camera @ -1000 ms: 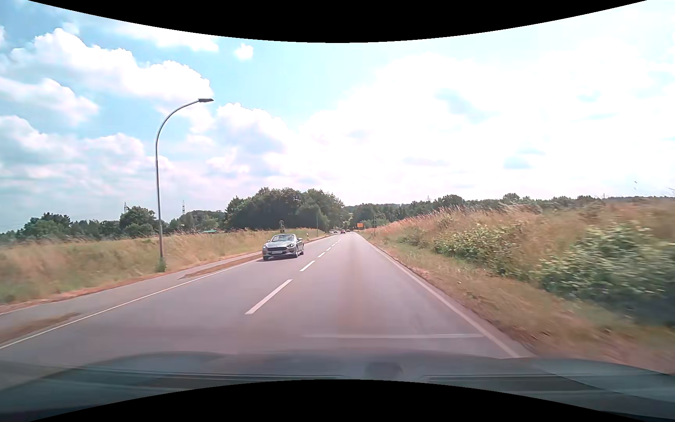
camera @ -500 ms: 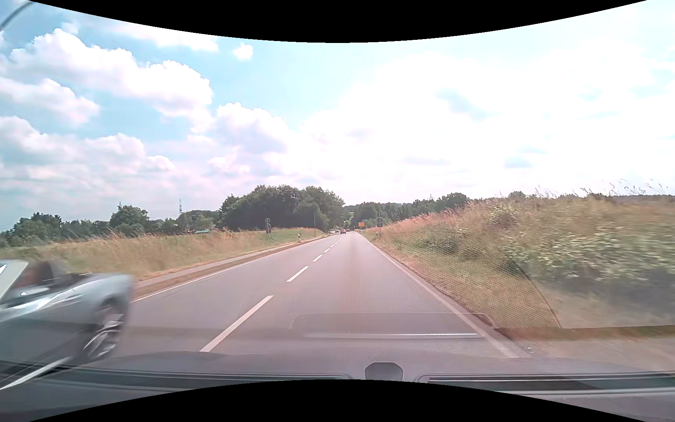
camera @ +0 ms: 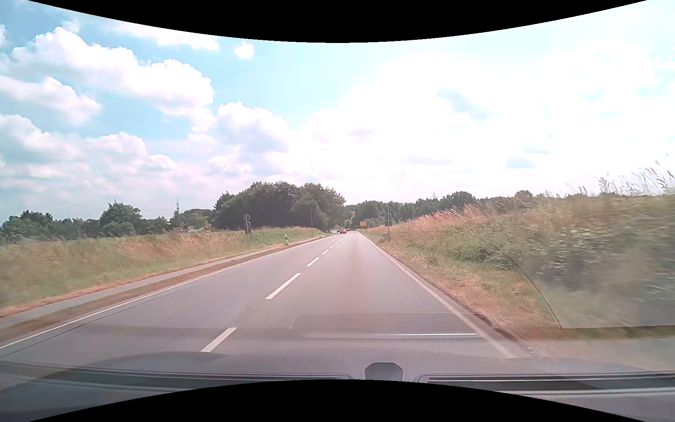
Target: Follow the waypoints while adhering to traffic rules and regulations
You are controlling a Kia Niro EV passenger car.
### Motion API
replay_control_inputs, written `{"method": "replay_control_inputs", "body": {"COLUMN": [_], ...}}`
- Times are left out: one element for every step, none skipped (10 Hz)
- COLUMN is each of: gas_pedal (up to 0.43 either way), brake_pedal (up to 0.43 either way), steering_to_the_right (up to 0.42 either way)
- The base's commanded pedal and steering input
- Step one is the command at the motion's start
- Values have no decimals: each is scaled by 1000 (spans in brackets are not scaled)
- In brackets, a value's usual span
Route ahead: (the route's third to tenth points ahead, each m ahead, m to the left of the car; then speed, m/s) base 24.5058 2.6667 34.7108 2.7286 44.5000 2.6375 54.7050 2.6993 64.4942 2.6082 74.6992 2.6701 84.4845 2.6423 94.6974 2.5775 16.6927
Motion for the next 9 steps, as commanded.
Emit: {"method": "replay_control_inputs", "body": {"gas_pedal": [157, 157, 157, 157, 150, 150, 150, 150, 150], "brake_pedal": [0, 0, 0, 0, 0, 0, 0, 0, 0], "steering_to_the_right": [-5, -4, -3, -3, -3, -3, -3, -3, -3]}}
